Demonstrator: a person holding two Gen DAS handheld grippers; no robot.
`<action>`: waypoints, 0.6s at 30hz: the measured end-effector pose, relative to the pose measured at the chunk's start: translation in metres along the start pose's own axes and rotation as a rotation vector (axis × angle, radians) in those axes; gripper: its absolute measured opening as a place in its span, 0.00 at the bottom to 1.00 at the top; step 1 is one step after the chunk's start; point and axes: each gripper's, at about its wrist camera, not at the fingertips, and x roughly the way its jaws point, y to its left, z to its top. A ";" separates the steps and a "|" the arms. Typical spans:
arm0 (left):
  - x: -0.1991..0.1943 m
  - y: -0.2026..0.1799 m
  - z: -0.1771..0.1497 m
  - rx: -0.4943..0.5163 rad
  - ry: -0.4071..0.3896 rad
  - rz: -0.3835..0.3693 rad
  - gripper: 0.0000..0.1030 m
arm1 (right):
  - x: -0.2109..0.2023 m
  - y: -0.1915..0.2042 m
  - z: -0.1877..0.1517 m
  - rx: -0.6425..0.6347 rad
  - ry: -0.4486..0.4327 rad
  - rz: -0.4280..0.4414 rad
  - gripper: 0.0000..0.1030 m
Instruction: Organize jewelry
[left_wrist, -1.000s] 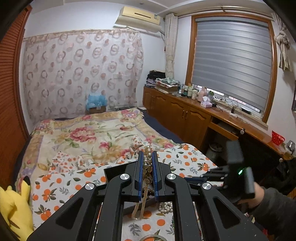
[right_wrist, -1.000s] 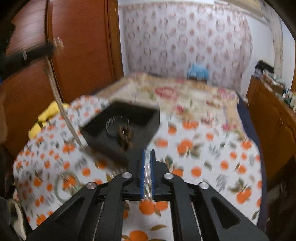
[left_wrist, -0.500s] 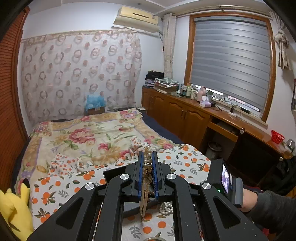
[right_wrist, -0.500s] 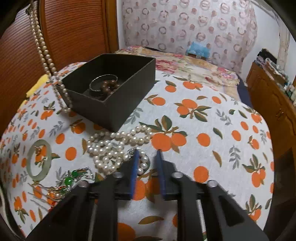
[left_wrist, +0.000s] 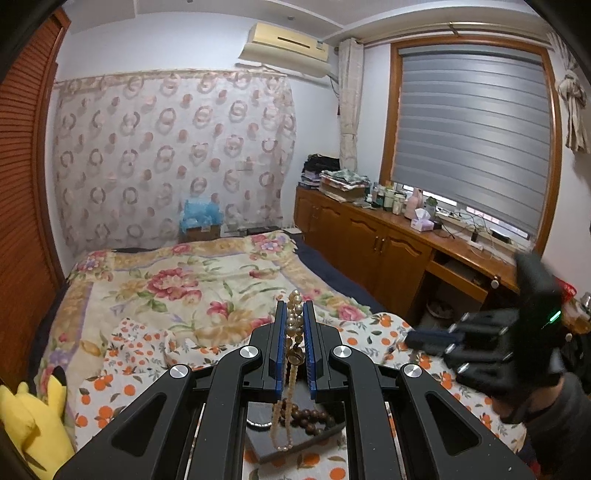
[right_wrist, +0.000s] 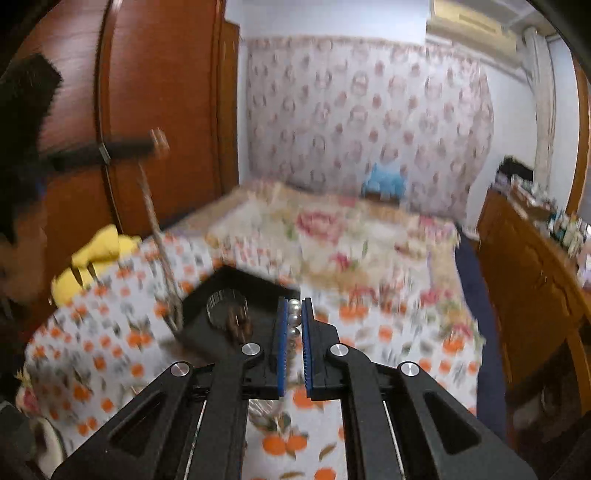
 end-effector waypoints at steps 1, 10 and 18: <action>0.002 0.001 0.001 -0.002 0.001 0.000 0.08 | -0.006 0.001 0.013 -0.013 -0.025 0.000 0.08; 0.025 0.011 -0.004 -0.021 0.039 0.002 0.08 | -0.024 -0.004 0.075 -0.049 -0.132 0.010 0.08; 0.057 0.024 -0.042 -0.060 0.145 0.008 0.08 | -0.004 -0.002 0.097 -0.060 -0.145 0.035 0.08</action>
